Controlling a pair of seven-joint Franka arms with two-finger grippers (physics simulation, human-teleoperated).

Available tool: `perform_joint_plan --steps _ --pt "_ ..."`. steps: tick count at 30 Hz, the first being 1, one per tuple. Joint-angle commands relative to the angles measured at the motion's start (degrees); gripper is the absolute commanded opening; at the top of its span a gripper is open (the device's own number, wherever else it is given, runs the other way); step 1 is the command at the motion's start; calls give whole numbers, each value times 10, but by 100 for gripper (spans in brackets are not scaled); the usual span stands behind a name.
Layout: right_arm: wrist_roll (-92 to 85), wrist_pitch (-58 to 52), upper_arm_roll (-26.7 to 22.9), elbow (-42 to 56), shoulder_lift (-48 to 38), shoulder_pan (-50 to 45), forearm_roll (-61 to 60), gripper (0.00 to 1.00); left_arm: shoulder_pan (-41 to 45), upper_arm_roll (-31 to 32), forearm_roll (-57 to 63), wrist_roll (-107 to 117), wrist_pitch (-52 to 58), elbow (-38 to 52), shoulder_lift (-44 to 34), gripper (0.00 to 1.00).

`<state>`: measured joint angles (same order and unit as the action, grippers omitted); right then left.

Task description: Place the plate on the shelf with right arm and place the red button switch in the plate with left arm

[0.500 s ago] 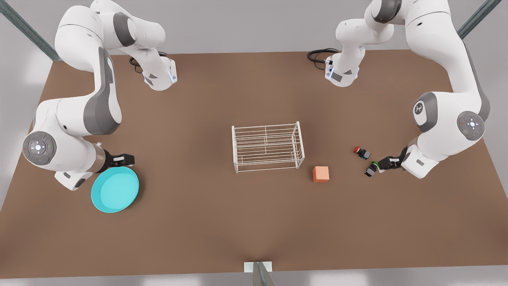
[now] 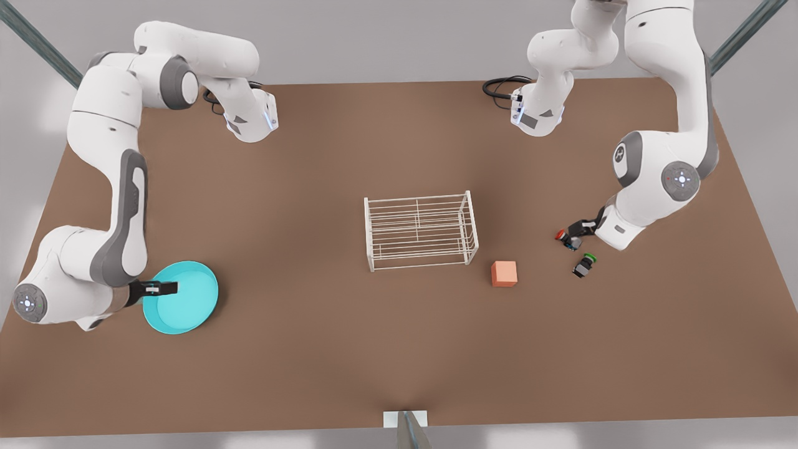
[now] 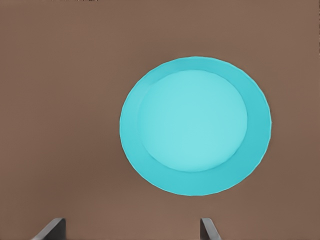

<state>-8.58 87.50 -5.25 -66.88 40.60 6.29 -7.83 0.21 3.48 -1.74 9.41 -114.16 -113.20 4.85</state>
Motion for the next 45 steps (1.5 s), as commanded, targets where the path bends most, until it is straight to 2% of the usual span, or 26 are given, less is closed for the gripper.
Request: perform_joint_plan --steps 1,5,9,12,13,23,27,29,31,35,38,39,43,44,45 --pt "-146 35 0 0 15 35 -68 100 -6 -1 8 177 -54 -17 -9 100" --pt "-237 52 -1 1 59 63 -84 100 -35 -7 5 301 -56 -23 -1 100" --pt "-313 133 -7 -3 69 67 -54 100 -57 -7 -4 325 -96 -46 18 100" --pt "-354 140 -13 -2 87 79 -54 100 -55 -6 -10 346 -121 -60 35 100" --pt "-386 181 -14 -2 98 88 -64 100 -55 -6 -15 347 -128 -62 43 100" --pt "-411 207 -13 -2 146 108 -80 100 -57 -5 -21 379 -138 -88 61 100" --pt "-418 225 -13 -2 153 106 -70 69 -60 -7 -26 381 -151 -113 63 100" --pt "-412 226 -13 -2 153 101 -70 66 -67 -7 -26 380 -170 -129 62 100" --pt "-412 226 -13 -2 153 101 -70 51 -78 -7 -37 372 -171 -130 63 100" --pt "-415 227 -14 -2 157 101 -69 32 -77 -6 -37 372 -207 -153 63 100" --pt "-415 226 -15 -2 164 101 -72 30 -77 -6 -38 372 -206 -154 63 100" --pt "-416 226 -15 -2 164 101 -71 25 -77 -6 -38 372 -206 -154 63 100" --pt "-412 217 -15 -1 146 99 -75 24 -77 -6 -38 372 -207 -155 65 100" --pt "-413 217 -15 -1 146 99 -76 19 -77 -6 -38 372 -207 -155 68 100" --pt "-413 217 -15 -1 142 99 -78 19 -78 -6 -38 371 -207 -155 68 100"
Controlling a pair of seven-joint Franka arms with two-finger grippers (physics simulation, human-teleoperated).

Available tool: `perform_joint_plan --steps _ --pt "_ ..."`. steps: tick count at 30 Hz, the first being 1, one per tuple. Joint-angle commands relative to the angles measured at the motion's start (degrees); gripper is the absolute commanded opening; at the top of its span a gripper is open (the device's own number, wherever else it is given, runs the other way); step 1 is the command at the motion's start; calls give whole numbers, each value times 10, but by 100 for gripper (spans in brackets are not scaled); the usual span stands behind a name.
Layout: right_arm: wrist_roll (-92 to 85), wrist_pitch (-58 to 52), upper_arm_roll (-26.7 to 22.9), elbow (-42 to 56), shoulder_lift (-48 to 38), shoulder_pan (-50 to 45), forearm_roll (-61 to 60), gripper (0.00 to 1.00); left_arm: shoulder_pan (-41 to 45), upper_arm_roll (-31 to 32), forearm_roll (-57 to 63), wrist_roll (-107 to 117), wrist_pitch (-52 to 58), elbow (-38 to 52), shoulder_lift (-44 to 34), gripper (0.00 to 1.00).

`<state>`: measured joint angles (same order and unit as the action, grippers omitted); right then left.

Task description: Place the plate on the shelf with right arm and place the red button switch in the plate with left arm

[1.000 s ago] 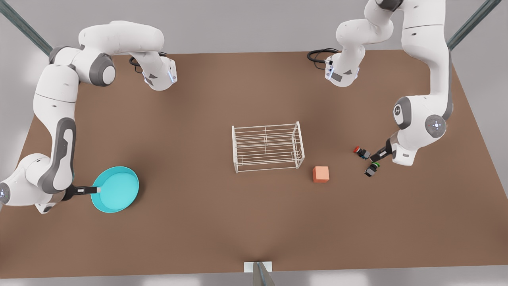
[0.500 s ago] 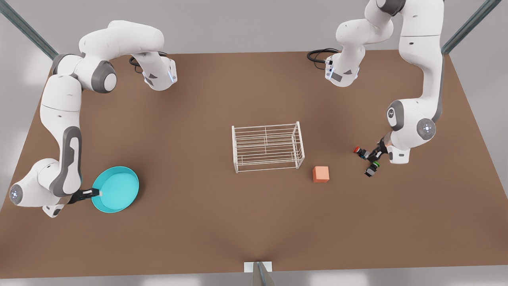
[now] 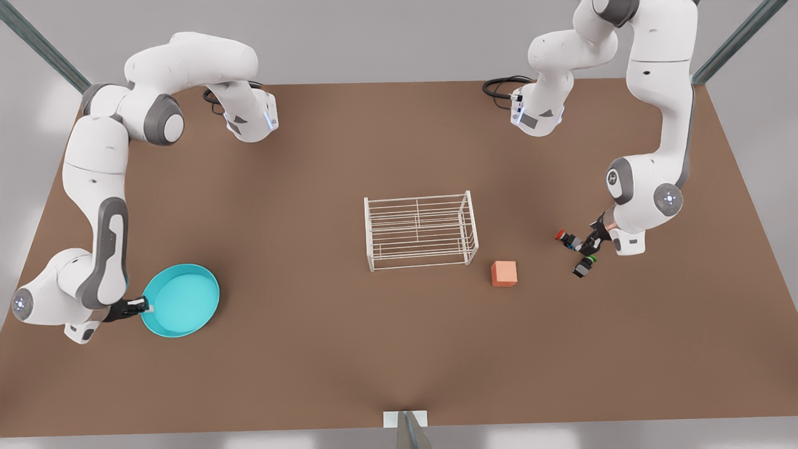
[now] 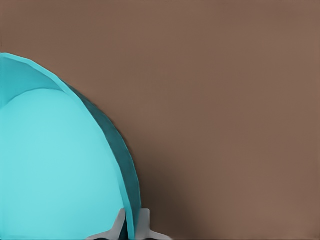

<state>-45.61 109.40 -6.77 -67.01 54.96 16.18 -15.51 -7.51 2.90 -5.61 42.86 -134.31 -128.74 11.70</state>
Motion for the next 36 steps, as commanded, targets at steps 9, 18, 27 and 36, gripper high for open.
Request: perform_joint_plan --steps 9,18,27,36 --pt "-6 -74 1 -4 -69 -18 -18 19 -3 0 0 14 -17 -33 2 100" --pt "175 -190 -2 -6 -197 -142 5 19 0 2 1 1 -43 -38 32 100" --pt "519 -202 -40 -4 -231 -367 2 20 -8 1 0 -33 -44 -38 44 100" --pt "813 -196 -32 2 -236 -523 7 20 26 4 2 -51 -70 -34 82 100"
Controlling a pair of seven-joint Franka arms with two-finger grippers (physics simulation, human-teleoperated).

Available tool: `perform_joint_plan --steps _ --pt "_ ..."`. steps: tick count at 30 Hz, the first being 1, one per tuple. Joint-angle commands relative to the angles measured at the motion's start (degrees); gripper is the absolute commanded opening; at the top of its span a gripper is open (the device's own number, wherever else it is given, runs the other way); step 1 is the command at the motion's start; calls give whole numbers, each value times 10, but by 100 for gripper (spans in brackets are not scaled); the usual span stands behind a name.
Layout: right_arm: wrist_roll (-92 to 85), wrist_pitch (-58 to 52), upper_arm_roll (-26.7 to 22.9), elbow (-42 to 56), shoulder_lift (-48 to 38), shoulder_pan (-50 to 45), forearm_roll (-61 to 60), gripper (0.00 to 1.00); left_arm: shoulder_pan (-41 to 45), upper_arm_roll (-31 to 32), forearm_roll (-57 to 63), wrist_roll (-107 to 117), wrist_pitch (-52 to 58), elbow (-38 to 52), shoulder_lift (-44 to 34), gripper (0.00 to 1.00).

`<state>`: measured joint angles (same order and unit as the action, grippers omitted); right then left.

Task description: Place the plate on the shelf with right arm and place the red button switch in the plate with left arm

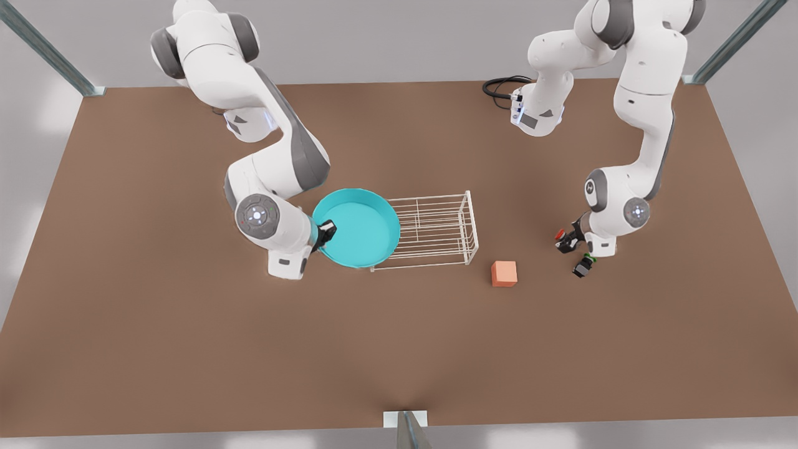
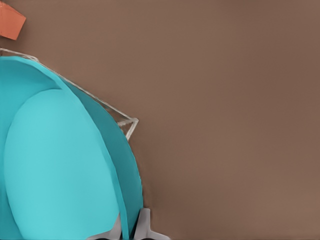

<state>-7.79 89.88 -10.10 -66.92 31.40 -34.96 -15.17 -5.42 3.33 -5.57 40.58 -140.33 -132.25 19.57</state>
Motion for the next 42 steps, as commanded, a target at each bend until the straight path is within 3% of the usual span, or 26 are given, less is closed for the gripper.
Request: perform_joint_plan --steps 1,6,15,17,18,19,21,24,25,27,29,31,32,34,42 --pt "469 5 2 0 1 -31 5 20 5 0 3 -27 -16 2 5 100" --pt "605 69 -6 0 25 -119 5 20 4 -1 6 -25 -28 2 16 100" --pt "659 108 -10 2 59 -143 6 20 -3 -7 11 -23 -33 11 28 100" --pt "661 108 -10 2 58 -150 5 21 -10 -10 28 -23 -34 12 32 94" --pt "662 108 -11 2 58 -150 4 67 -11 -10 31 -23 -34 12 32 93" --pt "661 107 -14 2 58 -151 4 100 -13 -10 35 -23 -34 13 32 90" --pt "660 107 -17 2 58 -151 4 100 -13 -10 35 -22 -34 16 35 87" --pt "611 102 -27 -2 31 -131 1 100 -13 -10 34 -22 -35 16 35 72" --pt "566 84 -30 -3 1 -101 -3 100 -13 -10 35 -22 -34 16 35 65" --pt "495 27 -30 -1 -59 -50 -5 100 -13 -10 34 -21 -35 16 35 62" --pt "418 -37 -22 -1 -103 21 -29 100 -13 -10 34 -17 -37 16 36 53" --pt "192 -70 42 -4 -107 168 3 100 -13 -10 35 -17 -36 16 36 43" --pt "31 -69 40 -5 -100 217 66 100 -13 -10 35 -18 -36 16 35 41" --pt "37 -79 40 -1 -99 234 146 100 -13 -10 35 -18 -24 16 25 41" --pt "102 -160 27 24 -100 239 159 100 -10 -11 36 -18 111 14 -79 38"
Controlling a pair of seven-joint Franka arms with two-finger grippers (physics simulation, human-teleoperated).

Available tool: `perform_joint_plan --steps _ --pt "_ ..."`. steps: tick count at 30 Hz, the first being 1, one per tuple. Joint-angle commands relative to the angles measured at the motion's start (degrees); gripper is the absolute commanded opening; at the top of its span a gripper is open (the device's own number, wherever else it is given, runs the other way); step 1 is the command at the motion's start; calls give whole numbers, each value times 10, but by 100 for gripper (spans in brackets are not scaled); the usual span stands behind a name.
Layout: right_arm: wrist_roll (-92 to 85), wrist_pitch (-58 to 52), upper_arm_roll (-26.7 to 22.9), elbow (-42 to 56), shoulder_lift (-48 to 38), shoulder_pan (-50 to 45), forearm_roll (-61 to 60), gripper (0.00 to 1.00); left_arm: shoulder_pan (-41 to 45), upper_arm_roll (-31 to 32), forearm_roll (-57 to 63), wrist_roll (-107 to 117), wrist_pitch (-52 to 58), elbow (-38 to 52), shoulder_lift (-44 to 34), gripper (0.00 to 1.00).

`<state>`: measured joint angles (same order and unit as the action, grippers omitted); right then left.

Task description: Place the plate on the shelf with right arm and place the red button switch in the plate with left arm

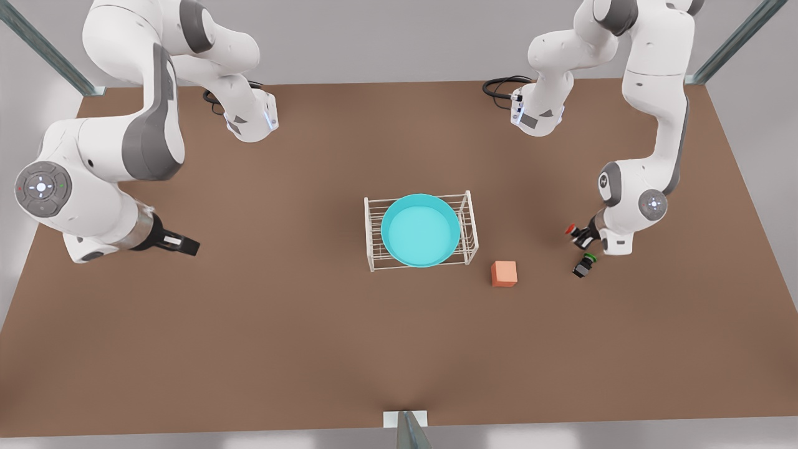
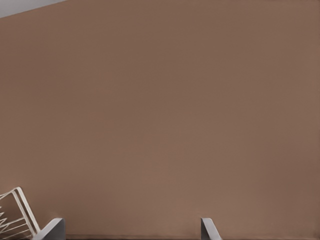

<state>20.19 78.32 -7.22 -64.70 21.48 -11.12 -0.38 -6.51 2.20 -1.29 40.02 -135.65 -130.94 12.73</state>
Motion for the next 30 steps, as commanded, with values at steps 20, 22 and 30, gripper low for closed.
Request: perform_joint_plan --steps 20,22,30 --pt "-169 -39 -5 2 1 5 10 100 68 303 -35 378 305 292 -5 38" --pt "-169 -38 -5 2 1 6 10 100 97 303 -28 429 305 343 38 38" --pt "-171 20 5 4 30 9 -51 100 165 302 45 530 272 468 168 38"
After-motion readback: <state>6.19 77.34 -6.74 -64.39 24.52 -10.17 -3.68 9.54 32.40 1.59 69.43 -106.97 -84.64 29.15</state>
